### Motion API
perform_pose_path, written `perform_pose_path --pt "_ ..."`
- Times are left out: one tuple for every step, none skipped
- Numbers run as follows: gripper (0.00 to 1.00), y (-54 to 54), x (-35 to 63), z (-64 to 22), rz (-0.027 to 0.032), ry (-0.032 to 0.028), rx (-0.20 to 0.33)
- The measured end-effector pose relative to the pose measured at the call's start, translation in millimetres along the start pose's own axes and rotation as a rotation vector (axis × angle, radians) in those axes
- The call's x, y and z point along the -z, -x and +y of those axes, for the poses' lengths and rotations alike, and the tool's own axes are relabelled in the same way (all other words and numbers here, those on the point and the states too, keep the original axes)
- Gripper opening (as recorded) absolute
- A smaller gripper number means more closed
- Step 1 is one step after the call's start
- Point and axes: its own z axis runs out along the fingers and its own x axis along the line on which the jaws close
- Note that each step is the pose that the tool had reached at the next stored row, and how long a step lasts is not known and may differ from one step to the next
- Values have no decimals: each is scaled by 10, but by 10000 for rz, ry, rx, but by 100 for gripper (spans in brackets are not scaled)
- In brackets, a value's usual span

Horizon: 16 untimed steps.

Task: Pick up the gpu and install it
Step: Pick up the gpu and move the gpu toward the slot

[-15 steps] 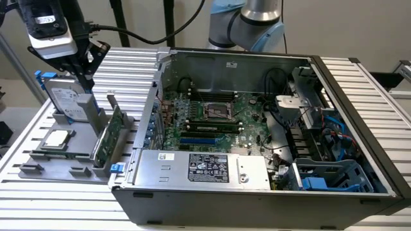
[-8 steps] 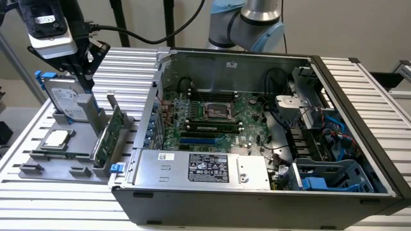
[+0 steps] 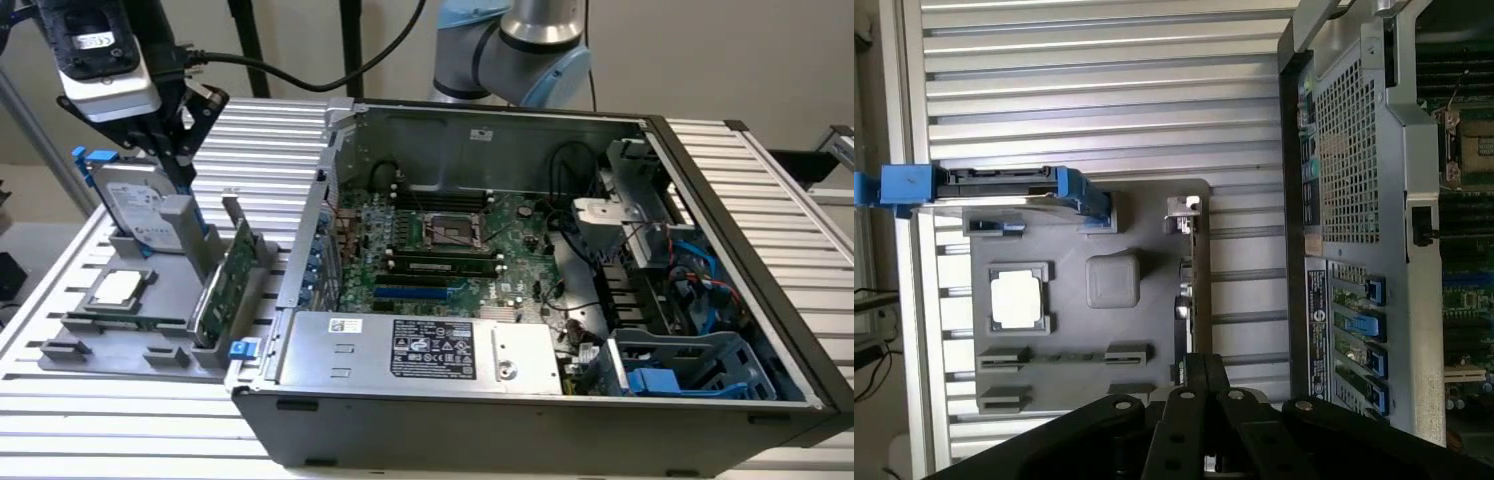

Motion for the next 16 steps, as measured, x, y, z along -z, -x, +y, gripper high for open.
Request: perform_pose_path --pt "100 0 0 0 0 0 0" --pt "100 0 0 0 0 0 0" --pt "100 0 0 0 1 0 0" --pt "100 0 0 0 0 0 0" --pt "100 0 0 0 1 0 0" --pt "100 0 0 0 1 0 0" --pt "100 0 -1 0 2 -1 0" --pt "100 0 -10 0 2 -1 0" --pt "100 -1 -29 -2 1 -5 0" --pt "100 -2 -46 -3 1 -6 0" --pt "100 -4 -64 -4 1 -6 0" --pt "100 -7 -82 -6 1 -6 0" --pt "100 -10 -100 -7 1 -7 -1" --pt "100 -14 -119 -8 1 -7 -1" --pt "100 -18 -137 -10 1 -7 0" --pt "100 -21 -155 -11 0 -6 0"
